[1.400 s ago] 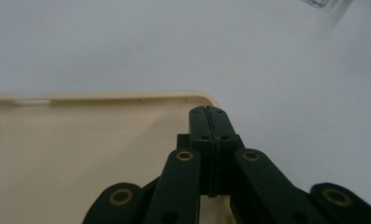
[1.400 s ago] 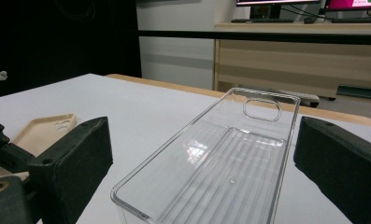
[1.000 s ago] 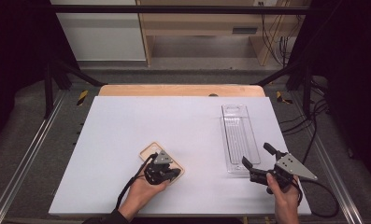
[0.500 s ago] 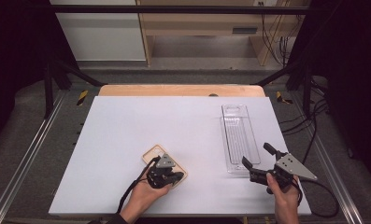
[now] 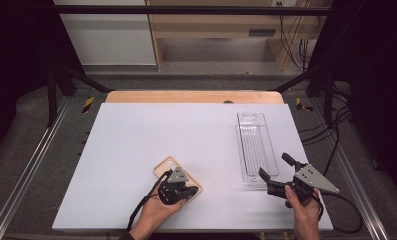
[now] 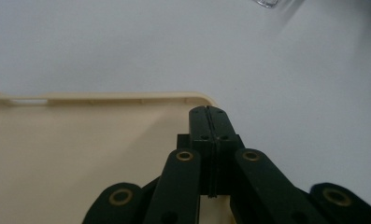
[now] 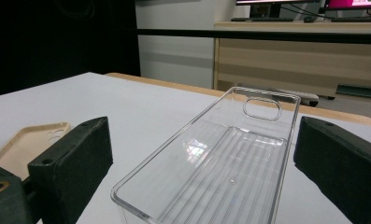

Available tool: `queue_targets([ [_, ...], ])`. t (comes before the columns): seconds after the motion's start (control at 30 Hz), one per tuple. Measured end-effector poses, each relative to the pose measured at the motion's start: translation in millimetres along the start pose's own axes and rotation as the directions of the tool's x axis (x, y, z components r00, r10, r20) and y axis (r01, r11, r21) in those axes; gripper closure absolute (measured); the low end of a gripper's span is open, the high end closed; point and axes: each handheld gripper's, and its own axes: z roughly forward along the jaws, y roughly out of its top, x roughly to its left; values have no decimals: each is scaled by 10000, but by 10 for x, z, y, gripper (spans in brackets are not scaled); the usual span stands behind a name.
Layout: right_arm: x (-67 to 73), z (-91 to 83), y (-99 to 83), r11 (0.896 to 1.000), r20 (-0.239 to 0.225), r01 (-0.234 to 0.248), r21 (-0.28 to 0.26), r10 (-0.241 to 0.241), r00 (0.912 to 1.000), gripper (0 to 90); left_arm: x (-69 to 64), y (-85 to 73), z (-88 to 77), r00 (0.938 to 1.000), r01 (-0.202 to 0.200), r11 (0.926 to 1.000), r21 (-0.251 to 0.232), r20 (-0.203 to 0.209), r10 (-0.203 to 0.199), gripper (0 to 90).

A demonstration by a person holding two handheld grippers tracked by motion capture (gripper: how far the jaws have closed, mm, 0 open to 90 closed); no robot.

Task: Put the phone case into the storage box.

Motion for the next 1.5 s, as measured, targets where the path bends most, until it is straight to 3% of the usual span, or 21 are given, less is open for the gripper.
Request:
queue_targets([
  [0.1, 2, -2, 5, 10000, 13, 16, -6, -16, 10000, 47, 0, -15, -9, 9998, -72, 9998, -202, -163, 68, 900],
  [0.23, 32, -11, 55, 9999, 140, 78, -98, -77, 9999, 46, 9, -51, -95, 9974, -270, 9957, -885, -688, 209, 900],
  [0.4, 146, 21, 183, 9997, 165, 232, -76, -231, 9996, 45, 103, -104, -371, 9877, -361, 9791, -2002, -1566, 44, 900],
  [0.5, 289, 63, 277, 9994, 138, 340, 99, -342, 9993, 37, 174, -115, -578, 9726, -683, 9664, -2478, -2322, 92, 899],
  [0.57, 388, 97, 317, 9985, 69, 438, 317, -441, 9990, 27, 245, -143, -776, 9570, -913, 9549, -2827, -2902, 56, 897],
  [0.67, 524, 154, 363, 9959, 4, 705, 564, -706, 9975, 28, 327, -220, -980, 9392, -1030, 9450, -3104, -3431, -104, 881],
  [0.73, 594, 187, 391, 9942, -165, 796, 724, -786, 9968, 28, 396, -317, -1116, 9290, -908, 9409, -3264, -3682, -380, 874],
  [0.77, 649, 222, 409, 9921, -313, 911, 859, -887, 9956, 30, 426, -371, -1174, 9206, -919, 9407, -3267, -3880, -448, 863],
  [0.8, 725, 274, 427, 9894, -531, 968, 1080, -915, 9944, 32, 441, -402, -1206, 9149, -957, 9407, -3254, -4010, -457, 819],
  [0.83, 725, 274, 427, 9894, -531, 968, 1080, -915, 9944, 32, 451, -422, -1225, 9115, -975, 9394, -3287, -4084, -483, 819],
  [0.97, 893, 378, 449, 9806, -810, 1144, 1592, -1025, 9914, 38, 527, -560, -1357, 8945, -1027, 9236, -3694, -4405, -767, 687],
  [1.03, 989, 431, 456, 9743, -921, 1222, 1893, -1063, 9901, 39, 562, -600, -1393, 8908, -974, 9145, -3927, -4442, -959, 597],
  [1.1, 1071, 470, 459, 9704, -1158, 1354, 2002, -1138, 9867, 39, 608, -629, -1431, 8869, -858, 8983, -4309, -4438, -1281, 492],
  [1.23, 1232, 561, 457, 9565, -1636, 1639, 2414, -1264, 9784, 37, 662, -647, -1468, 8911, -727, 8734, -4816, -4247, -1600, 312],
  [1.37, 1345, 652, 444, 9415, -2034, 1840, 2823, -1287, 9706, 36, 675, -650, -1482, 8895, -835, 8621, -4997, -4274, -1616, 194],
  [1.4, 1389, 693, 428, 9342, -2220, 1813, 3073, -1149, 9682, 37, 680, -652, -1484, 8902, -791, 8605, -5033, -4242, -1662, 156],
  [1.5, 1433, 734, 405, 9248, -2355, 1845, 3326, -1080, 9659, 39, 700, -661, -1480, 8922, -659, 8588, -5081, -4153, -1772, 125],
])
